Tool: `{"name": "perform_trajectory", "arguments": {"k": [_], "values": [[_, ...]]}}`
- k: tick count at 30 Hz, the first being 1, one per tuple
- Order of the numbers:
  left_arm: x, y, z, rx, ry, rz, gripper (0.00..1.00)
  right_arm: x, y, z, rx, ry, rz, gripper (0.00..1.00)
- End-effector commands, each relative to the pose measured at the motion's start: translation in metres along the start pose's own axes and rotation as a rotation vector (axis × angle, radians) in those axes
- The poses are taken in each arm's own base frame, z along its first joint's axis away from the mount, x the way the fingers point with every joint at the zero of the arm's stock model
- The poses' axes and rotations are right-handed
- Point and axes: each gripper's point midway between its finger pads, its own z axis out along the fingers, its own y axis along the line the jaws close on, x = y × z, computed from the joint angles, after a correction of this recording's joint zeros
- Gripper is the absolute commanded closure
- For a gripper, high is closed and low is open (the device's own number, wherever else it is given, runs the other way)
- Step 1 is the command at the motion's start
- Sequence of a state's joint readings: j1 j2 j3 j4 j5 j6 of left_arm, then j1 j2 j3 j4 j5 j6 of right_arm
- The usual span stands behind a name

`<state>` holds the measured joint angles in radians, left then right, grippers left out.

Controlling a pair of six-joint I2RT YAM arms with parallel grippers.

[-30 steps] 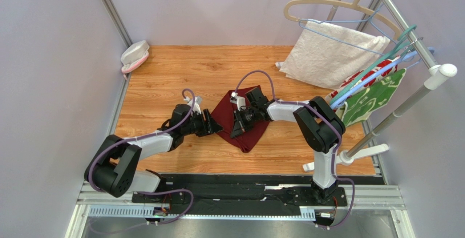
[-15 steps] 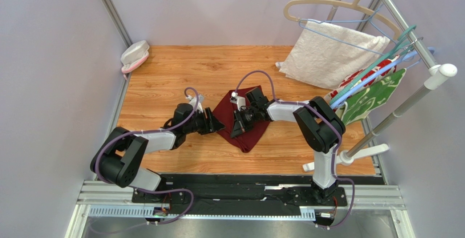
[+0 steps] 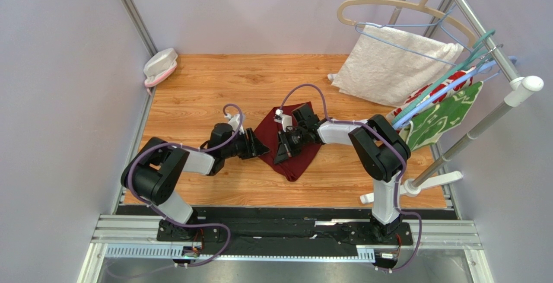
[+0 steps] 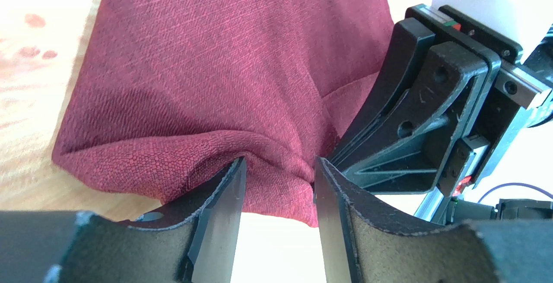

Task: Fold the napkin, place the utensils inside, and roll it up
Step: Roll the napkin with the utensil

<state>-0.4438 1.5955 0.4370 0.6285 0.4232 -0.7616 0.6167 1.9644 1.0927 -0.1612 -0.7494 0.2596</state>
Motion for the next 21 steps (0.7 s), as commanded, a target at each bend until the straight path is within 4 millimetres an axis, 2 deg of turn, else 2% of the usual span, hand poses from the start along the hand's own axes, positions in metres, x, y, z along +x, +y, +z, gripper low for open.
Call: {"name": "perform_trajectory", "arguments": {"k": [1, 3, 4, 8, 10, 13, 14, 16, 17, 18, 21], "values": [[-0.017, -0.011, 0.008, 0.035, -0.042, 0.026, 0.48, 0.006, -0.033, 0.003, 0.118, -0.014, 0.013, 0.99], [-0.012, -0.005, 0.008, 0.008, -0.027, 0.010, 0.49, 0.003, -0.029, 0.000, 0.117, -0.024, 0.014, 0.92], [-0.012, -0.002, 0.008, -0.011, -0.028, 0.003, 0.49, -0.003, -0.023, -0.006, 0.113, -0.045, 0.000, 0.82], [-0.005, 0.009, 0.007, -0.067, 0.004, -0.012, 0.50, -0.015, -0.002, -0.025, 0.110, -0.096, -0.029, 0.56], [-0.001, 0.013, 0.007, -0.083, 0.020, -0.015, 0.50, -0.023, 0.012, -0.039, 0.117, -0.131, -0.053, 0.51], [0.003, 0.016, 0.009, -0.087, 0.045, -0.020, 0.50, -0.024, 0.019, -0.052, 0.155, -0.162, -0.073, 0.47], [0.003, 0.015, 0.011, -0.085, 0.049, -0.021, 0.50, -0.026, 0.028, -0.060, 0.165, -0.187, -0.104, 0.47], [0.003, 0.015, 0.013, -0.080, 0.060, -0.025, 0.50, -0.021, 0.023, -0.068, 0.247, -0.205, -0.141, 0.45], [0.004, 0.015, 0.014, -0.082, 0.064, -0.029, 0.50, -0.021, 0.032, -0.073, 0.269, -0.226, -0.180, 0.44], [0.004, 0.016, 0.015, -0.085, 0.068, -0.031, 0.50, -0.012, 0.027, -0.074, 0.305, -0.216, -0.190, 0.44], [0.004, 0.017, 0.016, -0.093, 0.080, -0.037, 0.51, 0.000, 0.015, -0.081, 0.468, -0.222, -0.263, 0.41]]}}
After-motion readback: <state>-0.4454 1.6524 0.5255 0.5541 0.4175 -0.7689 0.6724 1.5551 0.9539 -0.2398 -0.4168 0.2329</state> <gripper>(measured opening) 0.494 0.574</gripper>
